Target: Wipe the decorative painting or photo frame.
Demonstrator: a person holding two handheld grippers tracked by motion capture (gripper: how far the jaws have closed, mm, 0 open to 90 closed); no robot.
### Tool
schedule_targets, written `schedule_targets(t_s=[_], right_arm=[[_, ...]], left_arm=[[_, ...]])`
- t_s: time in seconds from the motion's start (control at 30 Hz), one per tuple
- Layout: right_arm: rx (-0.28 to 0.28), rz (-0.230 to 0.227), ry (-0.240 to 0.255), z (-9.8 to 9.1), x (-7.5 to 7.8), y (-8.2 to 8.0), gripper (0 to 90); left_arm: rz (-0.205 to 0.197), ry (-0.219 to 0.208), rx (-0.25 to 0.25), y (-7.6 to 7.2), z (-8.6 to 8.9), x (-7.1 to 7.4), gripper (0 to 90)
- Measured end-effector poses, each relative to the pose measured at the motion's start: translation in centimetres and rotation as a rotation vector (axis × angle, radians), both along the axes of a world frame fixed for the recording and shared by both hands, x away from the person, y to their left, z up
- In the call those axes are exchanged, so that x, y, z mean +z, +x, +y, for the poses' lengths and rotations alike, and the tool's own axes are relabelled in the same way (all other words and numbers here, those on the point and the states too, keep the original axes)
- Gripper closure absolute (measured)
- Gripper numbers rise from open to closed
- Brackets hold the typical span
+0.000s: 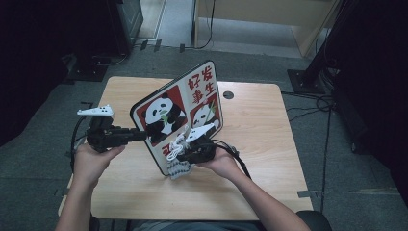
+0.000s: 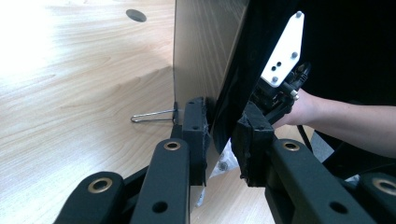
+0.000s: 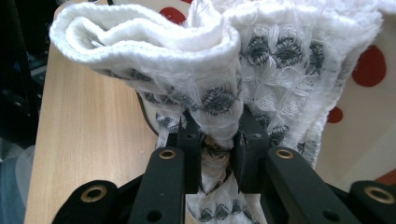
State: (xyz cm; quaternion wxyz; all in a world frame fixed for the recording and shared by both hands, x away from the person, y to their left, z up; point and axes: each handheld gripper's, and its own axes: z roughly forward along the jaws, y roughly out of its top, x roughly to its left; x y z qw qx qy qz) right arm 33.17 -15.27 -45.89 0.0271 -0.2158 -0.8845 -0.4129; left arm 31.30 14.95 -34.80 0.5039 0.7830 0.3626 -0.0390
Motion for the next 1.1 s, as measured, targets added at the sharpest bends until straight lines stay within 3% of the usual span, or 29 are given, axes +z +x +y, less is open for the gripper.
schedule_targets(t_s=[0.07,0.43,0.7,0.83,1.1], right_arm=[[-0.007,0.022,-0.004,0.0,0.1,0.1,78.1],[-0.004,0.048,-0.005,-0.1,1.3,0.0,80.6],[-0.005,0.033,0.031,-0.2,3.7,-0.1,80.7],[-0.013,0.055,0.056,-0.3,5.1,0.1,80.6],[0.004,-0.008,0.074,0.4,8.4,0.5,80.4]], left_arm=[[0.0,-0.002,0.0,0.0,0.0,0.0,75.7],[0.012,0.002,0.011,0.0,0.4,0.0,69.6],[0.008,-0.009,0.003,-0.3,1.3,0.2,70.1],[0.007,-0.007,-0.008,-0.5,1.7,0.4,70.7],[0.005,-0.021,0.018,-0.6,3.0,0.6,73.1]])
